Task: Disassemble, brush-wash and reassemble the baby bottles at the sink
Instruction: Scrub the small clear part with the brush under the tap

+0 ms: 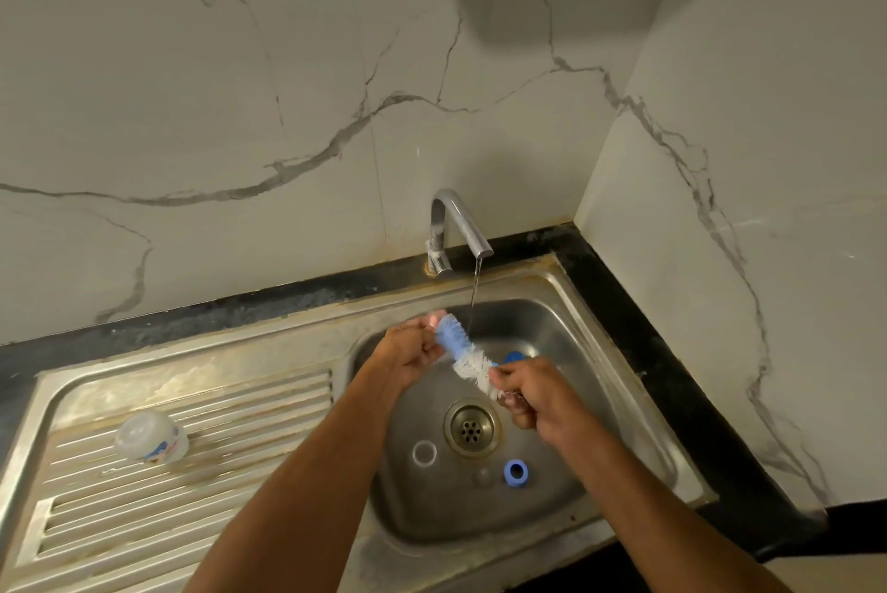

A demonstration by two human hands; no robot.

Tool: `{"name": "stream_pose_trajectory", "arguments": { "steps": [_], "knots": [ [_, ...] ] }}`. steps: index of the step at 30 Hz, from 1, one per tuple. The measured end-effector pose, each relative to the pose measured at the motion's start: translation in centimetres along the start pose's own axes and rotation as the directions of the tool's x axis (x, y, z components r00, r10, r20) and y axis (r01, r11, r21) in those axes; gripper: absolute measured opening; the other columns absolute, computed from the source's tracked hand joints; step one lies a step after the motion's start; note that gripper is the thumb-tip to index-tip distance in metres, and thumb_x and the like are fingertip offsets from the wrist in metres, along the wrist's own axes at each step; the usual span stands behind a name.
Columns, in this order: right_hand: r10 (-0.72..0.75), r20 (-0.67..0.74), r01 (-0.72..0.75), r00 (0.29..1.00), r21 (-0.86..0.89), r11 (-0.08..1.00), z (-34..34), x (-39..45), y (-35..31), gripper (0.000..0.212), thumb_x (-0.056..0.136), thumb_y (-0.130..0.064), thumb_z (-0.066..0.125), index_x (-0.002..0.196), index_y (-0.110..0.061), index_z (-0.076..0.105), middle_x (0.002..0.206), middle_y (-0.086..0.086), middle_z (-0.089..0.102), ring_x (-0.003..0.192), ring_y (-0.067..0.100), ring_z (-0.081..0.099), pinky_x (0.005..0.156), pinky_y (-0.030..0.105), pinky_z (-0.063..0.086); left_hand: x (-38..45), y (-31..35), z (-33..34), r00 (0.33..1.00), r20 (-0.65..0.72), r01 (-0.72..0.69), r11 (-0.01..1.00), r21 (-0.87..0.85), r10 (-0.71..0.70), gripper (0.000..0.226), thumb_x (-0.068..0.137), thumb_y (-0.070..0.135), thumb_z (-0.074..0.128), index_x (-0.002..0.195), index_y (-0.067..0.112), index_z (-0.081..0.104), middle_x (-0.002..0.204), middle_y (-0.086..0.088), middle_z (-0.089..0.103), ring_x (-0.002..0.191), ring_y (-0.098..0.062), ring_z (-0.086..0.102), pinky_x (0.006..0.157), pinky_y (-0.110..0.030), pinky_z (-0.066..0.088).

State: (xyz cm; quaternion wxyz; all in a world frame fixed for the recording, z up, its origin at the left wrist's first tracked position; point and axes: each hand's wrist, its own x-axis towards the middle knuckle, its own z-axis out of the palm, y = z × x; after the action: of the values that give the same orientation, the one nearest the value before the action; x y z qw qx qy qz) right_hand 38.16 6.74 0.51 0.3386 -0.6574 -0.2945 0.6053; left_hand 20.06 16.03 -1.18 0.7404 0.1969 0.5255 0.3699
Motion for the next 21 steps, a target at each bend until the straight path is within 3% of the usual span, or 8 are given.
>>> {"name": "stream_pose_trajectory", "arguments": {
  "steps": [3, 5, 8, 11, 13, 17, 19, 21],
  "knots": [
    [0.117, 0.075, -0.126, 0.99, 0.121, 0.985, -1.0, 0.0, 0.2, 0.01, 0.092, -0.011, 0.064, 0.091, -0.003, 0.07, 0.057, 0.006, 0.045, 0.044, 0.009, 0.031, 0.038, 0.022, 0.021, 0.2, 0.9, 0.6, 0.996, 0.082, 0.022, 0.996, -0.082, -0.016, 0.025, 0.098, -0.004, 0.052, 0.118, 0.001, 0.066, 0.116, -0.019, 0.072, 0.107, -0.029, 0.071, 0.084, -0.039, 0.06],
    [-0.122, -0.071, 0.112, 0.99, -0.135, 0.984, -1.5, 0.6, 1.1, 0.013, 0.091, -0.014, 0.067, 0.086, -0.004, 0.073, 0.055, 0.008, 0.053, 0.043, 0.011, 0.041, 0.039, 0.031, 0.033, 0.5, 1.2, 0.8, 0.999, 0.003, 0.042, 0.998, 0.052, -0.042, 0.021, 0.096, 0.0, 0.058, 0.115, -0.001, 0.067, 0.108, -0.018, 0.073, 0.102, -0.027, 0.071, 0.085, -0.038, 0.059],
    [-0.657, 0.062, 0.371, 0.752, -0.862, 0.344, -2.2, 1.2, 2.5, 0.016, 0.088, -0.025, 0.068, 0.075, -0.019, 0.072, 0.058, -0.002, 0.06, 0.05, 0.008, 0.055, 0.048, 0.027, 0.046, 1.5, 0.9, 1.0, 0.985, -0.156, 0.103, 0.977, 0.187, -0.074, 0.026, 0.093, 0.011, 0.069, 0.114, -0.005, 0.068, 0.087, -0.012, 0.073, 0.092, -0.023, 0.071, 0.075, -0.035, 0.061],
    [-0.709, 0.263, 0.311, 0.654, -0.948, -0.065, -1.9, 1.1, 3.1, 0.013, 0.072, -0.016, 0.073, 0.084, -0.021, 0.074, 0.058, -0.003, 0.062, 0.045, 0.013, 0.057, 0.041, 0.024, 0.047, 1.9, 0.7, 1.8, 0.978, -0.199, 0.087, 0.983, 0.162, -0.054, 0.023, 0.09, 0.019, 0.074, 0.103, 0.0, 0.07, 0.095, -0.015, 0.077, 0.098, -0.026, 0.074, 0.085, -0.039, 0.061],
    [-0.7, 0.257, 0.384, 0.666, -0.923, 0.026, -1.3, 1.0, 2.6, 0.003, 0.077, -0.017, 0.073, 0.075, -0.019, 0.071, 0.056, -0.004, 0.058, 0.044, 0.01, 0.053, 0.041, 0.022, 0.043, 2.0, 0.7, 2.2, 0.978, -0.207, 0.047, 0.99, 0.134, -0.018, 0.018, 0.091, 0.016, 0.072, 0.102, 0.002, 0.069, 0.101, -0.016, 0.075, 0.098, -0.026, 0.073, 0.086, -0.039, 0.06],
    [-0.342, -0.002, 0.32, 0.94, -0.344, 0.883, -1.1, 1.5, -0.3, 0.019, 0.089, -0.013, 0.069, 0.071, -0.015, 0.074, 0.049, -0.003, 0.053, 0.042, 0.006, 0.042, 0.044, 0.024, 0.033, 1.5, 1.2, 1.9, 0.991, -0.131, 0.012, 1.0, 0.024, -0.009, 0.021, 0.097, 0.008, 0.06, 0.115, 0.0, 0.067, 0.096, -0.014, 0.072, 0.086, -0.022, 0.071, 0.08, -0.038, 0.06],
    [-0.046, 0.096, 0.036, 0.994, 0.105, 0.994, -1.7, 1.5, -1.0, 0.01, 0.09, -0.007, 0.066, 0.09, -0.006, 0.076, 0.052, 0.004, 0.047, 0.04, 0.009, 0.033, 0.041, 0.022, 0.022, 1.1, 1.4, 1.4, 0.999, -0.017, 0.026, 0.991, -0.134, -0.029, 0.022, 0.1, 0.006, 0.054, 0.118, 0.0, 0.066, 0.102, -0.016, 0.072, 0.093, -0.025, 0.072, 0.08, -0.038, 0.06],
    [-0.003, 0.134, -0.013, 0.991, 0.122, 0.992, -2.0, 1.3, -0.8, 0.011, 0.091, -0.007, 0.065, 0.09, -0.004, 0.075, 0.052, 0.006, 0.044, 0.041, 0.01, 0.03, 0.042, 0.021, 0.018, 0.5, 1.5, 1.2, 0.997, 0.068, 0.042, 0.975, -0.218, -0.028, 0.022, 0.099, 0.006, 0.055, 0.118, 0.001, 0.066, 0.106, -0.017, 0.072, 0.096, -0.026, 0.072, 0.08, -0.038, 0.061]
  ]
}}
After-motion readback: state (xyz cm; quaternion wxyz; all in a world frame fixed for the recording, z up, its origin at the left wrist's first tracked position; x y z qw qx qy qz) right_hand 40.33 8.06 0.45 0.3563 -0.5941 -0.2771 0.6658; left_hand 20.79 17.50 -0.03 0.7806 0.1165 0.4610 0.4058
